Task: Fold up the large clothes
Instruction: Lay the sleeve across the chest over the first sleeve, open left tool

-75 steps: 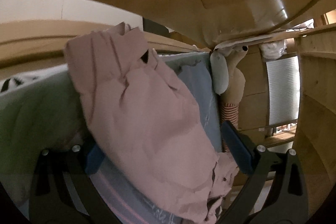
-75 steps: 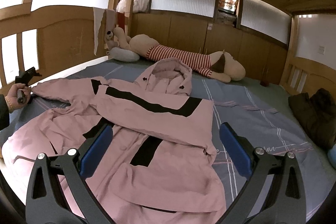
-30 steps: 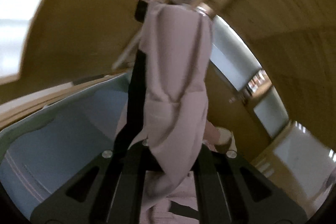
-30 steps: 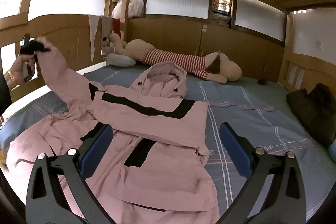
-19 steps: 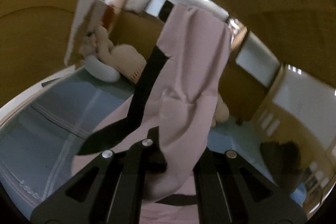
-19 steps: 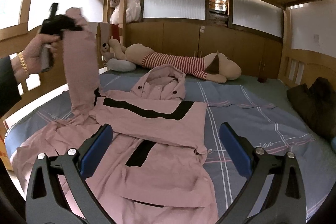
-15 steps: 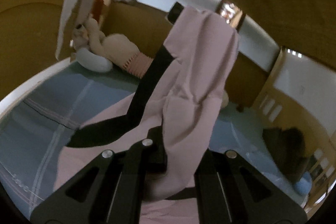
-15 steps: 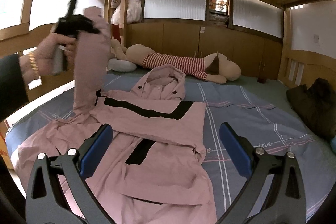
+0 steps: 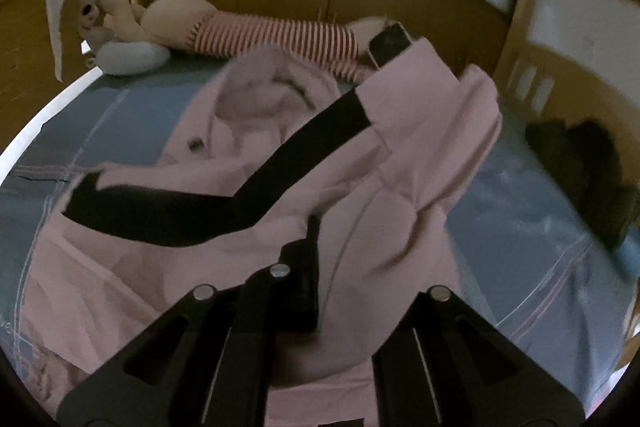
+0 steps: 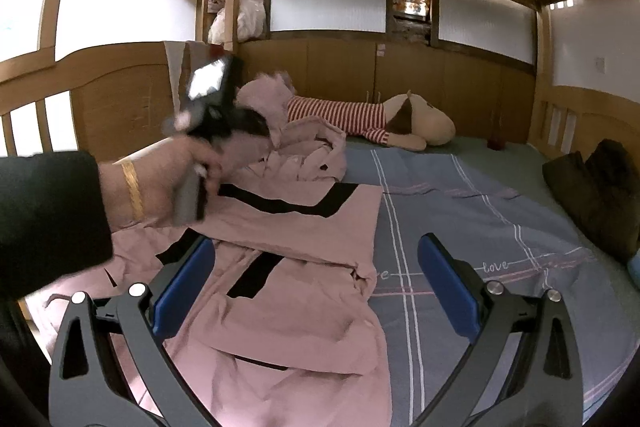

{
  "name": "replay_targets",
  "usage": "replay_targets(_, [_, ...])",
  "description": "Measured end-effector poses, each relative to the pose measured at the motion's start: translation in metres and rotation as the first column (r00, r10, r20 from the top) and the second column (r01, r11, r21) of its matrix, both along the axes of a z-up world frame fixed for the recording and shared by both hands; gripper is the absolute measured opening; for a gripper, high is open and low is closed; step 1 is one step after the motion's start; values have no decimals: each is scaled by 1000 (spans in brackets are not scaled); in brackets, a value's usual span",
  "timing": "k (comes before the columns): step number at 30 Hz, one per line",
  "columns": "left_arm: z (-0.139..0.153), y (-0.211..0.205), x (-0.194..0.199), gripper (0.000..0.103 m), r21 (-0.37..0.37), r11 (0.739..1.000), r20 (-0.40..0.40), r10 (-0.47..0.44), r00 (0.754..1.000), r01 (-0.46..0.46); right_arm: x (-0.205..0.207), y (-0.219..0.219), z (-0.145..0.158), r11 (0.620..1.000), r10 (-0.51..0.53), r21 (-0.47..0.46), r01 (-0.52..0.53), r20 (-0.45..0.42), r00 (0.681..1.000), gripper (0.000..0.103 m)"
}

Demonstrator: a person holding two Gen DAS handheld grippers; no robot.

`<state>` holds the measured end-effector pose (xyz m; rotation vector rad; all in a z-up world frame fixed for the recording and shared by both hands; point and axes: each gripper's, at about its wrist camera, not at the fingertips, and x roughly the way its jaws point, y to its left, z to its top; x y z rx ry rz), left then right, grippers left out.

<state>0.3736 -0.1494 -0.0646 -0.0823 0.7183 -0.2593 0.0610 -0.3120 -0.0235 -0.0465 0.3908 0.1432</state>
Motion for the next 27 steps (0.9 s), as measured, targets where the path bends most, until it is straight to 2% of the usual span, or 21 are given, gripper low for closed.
replay_targets(3, [-29, -10, 5, 5, 29, 1000, -42, -10, 999, 12, 1, -3, -2, 1000, -2, -1, 2, -12, 1000, 102])
replay_targets(6, [-46, -19, 5, 8, 69, 997, -48, -16, 999, 20, 1, -5, -3, 1000, -1, -9, 1, -16, 1000, 102])
replay_targets(9, [-52, -27, 1, 10, 103, 994, -37, -25, 999, 29, 5, -9, -6, 1000, -13, -16, 13, -27, 1000, 102])
replay_targets(13, [-47, -23, -4, 13, 80, 996, -38, -39, 999, 42, 9, -13, -8, 1000, -24, -12, 24, -36, 999, 102])
replay_targets(15, [-40, -23, -6, 32, 93, 994, -36, -48, 998, 52, 11, -13, -8, 1000, -26, -13, 25, -43, 999, 102])
replay_targets(16, [-36, -22, -10, 77, 95, 994, -27, -50, 998, 52, 12, -12, -9, 1000, -26, -15, 25, -45, 999, 102])
replay_targets(17, [-26, -18, -20, 101, 68, 996, 46, -55, 997, 51, 13, -12, -9, 1000, -25, -16, 24, -46, 999, 102])
replay_targets(18, [-17, -16, -31, 101, 58, 997, 122, -51, 991, 44, 14, -10, -9, 1000, -21, -18, 20, -47, 999, 102])
replay_targets(19, [-11, -16, -37, 101, 60, 997, 164, -53, 985, 43, 14, -9, -9, 1000, -19, -20, 18, -47, 999, 102])
replay_targets(24, [36, -2, -68, 101, 48, 997, 165, -69, 984, 62, 14, -3, -10, 999, -3, -36, 2, -43, 999, 102])
replay_targets(27, [67, 15, -113, 101, 94, 993, 212, -93, 973, 75, 9, -1, -8, 999, 5, -37, -6, -36, 999, 102])
